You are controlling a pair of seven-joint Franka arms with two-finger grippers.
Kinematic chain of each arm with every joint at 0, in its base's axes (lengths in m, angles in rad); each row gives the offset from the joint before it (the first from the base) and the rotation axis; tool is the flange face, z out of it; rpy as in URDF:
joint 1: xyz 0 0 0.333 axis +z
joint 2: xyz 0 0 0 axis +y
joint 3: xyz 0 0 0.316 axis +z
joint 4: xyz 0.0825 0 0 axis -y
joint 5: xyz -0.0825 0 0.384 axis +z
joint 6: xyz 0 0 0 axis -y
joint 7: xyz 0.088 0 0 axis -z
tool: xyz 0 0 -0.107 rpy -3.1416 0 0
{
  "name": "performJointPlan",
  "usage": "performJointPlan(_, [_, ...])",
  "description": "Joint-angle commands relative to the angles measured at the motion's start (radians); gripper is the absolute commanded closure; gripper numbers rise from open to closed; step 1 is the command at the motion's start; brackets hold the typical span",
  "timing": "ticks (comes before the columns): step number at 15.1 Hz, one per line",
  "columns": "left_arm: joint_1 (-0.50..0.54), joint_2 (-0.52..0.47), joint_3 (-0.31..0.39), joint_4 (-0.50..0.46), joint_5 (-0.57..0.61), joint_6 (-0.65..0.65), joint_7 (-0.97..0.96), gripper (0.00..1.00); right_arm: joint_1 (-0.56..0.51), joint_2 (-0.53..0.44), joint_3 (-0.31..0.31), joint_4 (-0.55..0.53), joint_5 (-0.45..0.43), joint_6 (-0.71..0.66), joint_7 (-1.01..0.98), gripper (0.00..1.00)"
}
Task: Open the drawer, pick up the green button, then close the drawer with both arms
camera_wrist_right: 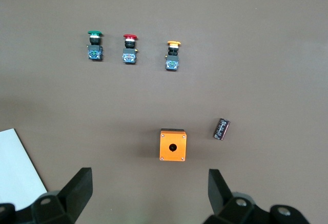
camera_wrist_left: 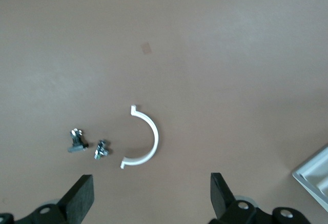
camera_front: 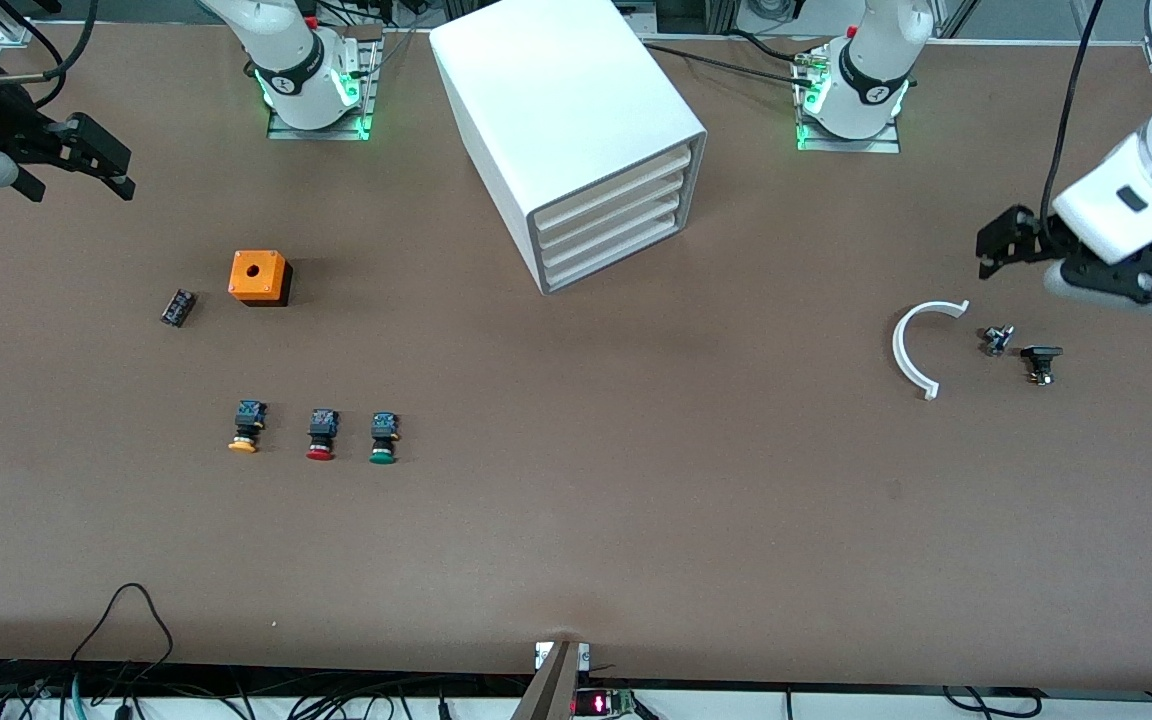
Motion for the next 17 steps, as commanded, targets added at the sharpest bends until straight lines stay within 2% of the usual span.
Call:
performJointPlan(1, [-0.029, -0.090, 0.090, -0.129, -0.091, 0.031, -0.011, 0.00, -0.010, 0.016, 0.007, 0.041, 0.006, -0.026, -0.017, 0.00])
performJointPlan(2, [-0.056, -0.090, 0.114, -0.132, -0.092, 0.037, -0.014, 0.00, -0.012, 0.017, 0.006, 0.043, 0.006, -0.026, -0.018, 0.00])
performJointPlan(4, [-0.067, -0.090, 0.119, -0.126, -0.087, 0.051, -0.052, 0.00, -0.013, 0.017, 0.006, 0.046, 0.017, -0.026, -0.017, 0.00])
performJointPlan(9, [-0.057, -0.093, 0.092, -0.121, -0.015, 0.045, -0.102, 0.00, -0.013, 0.019, 0.006, 0.046, 0.020, -0.027, -0.015, 0.00])
performJointPlan(14, [-0.055, -0.093, 0.087, -0.121, -0.013, 0.036, -0.099, 0.00, -0.013, 0.019, 0.006, 0.046, 0.020, -0.027, -0.018, 0.00])
performJointPlan(17, [-0.063, -0.090, 0.087, -0.103, -0.010, -0.013, -0.096, 0.00, -0.015, 0.019, 0.006, 0.046, 0.020, -0.027, -0.018, 0.00])
